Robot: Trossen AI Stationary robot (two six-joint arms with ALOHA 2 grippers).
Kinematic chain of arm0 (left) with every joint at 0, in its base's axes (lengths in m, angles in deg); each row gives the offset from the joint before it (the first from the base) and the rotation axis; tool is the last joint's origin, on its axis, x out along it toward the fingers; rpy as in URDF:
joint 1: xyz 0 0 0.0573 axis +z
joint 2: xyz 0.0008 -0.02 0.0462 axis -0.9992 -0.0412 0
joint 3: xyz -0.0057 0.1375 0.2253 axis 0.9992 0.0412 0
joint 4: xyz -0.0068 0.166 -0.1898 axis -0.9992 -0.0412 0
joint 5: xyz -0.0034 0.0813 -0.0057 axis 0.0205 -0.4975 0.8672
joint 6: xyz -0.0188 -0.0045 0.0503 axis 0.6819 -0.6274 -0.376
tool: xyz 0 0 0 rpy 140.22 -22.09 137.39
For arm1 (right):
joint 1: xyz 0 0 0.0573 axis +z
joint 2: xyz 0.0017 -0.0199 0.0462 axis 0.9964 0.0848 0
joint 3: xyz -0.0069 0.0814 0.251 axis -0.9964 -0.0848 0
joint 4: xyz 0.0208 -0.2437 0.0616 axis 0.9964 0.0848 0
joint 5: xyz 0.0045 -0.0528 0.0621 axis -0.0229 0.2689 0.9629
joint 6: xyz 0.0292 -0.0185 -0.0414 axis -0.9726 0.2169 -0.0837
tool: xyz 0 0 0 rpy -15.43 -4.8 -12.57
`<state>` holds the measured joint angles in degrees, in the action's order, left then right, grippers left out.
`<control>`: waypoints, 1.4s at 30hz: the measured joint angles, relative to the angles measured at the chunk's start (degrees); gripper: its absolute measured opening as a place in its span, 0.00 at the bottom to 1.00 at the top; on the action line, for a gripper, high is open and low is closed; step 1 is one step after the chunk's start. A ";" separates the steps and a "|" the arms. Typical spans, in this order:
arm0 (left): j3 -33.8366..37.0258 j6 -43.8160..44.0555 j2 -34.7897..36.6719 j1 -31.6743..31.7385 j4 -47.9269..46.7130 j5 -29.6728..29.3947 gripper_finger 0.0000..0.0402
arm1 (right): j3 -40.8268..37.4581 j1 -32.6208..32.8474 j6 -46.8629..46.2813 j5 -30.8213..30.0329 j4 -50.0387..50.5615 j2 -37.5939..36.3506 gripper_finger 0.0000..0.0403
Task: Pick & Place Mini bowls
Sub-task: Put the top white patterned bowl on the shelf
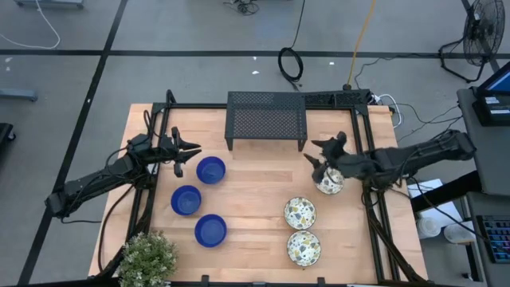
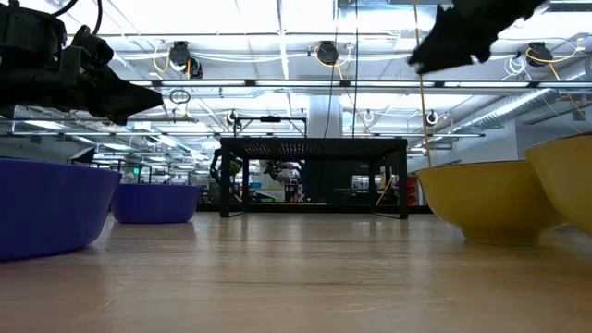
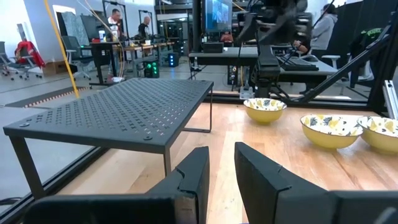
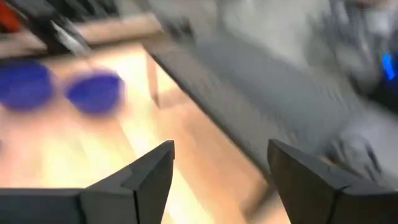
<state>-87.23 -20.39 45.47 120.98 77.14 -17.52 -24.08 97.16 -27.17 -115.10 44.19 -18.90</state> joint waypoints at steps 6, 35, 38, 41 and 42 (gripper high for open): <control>0.01 0.00 0.00 -0.01 -0.01 0.00 0.20 | 7.33 -4.65 -24.14 14.96 28.41 4.13 0.59; 0.02 0.01 0.00 -0.02 -0.03 0.00 0.20 | -8.32 -5.12 -46.79 32.13 32.92 4.69 0.54; 0.02 0.02 0.00 -0.01 -0.02 -0.02 0.20 | -8.65 -5.04 -44.63 32.63 29.08 5.81 0.53; 0.02 0.02 0.00 -0.01 0.00 0.00 0.20 | -9.54 -5.43 -41.11 31.50 27.76 6.74 0.53; 0.02 0.02 0.00 -0.01 -0.02 0.00 0.20 | -9.73 -5.69 -40.02 31.19 27.35 6.91 0.53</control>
<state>-87.21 -20.37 45.47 120.97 77.12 -17.52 -33.81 91.47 -67.18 -83.91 71.54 -11.99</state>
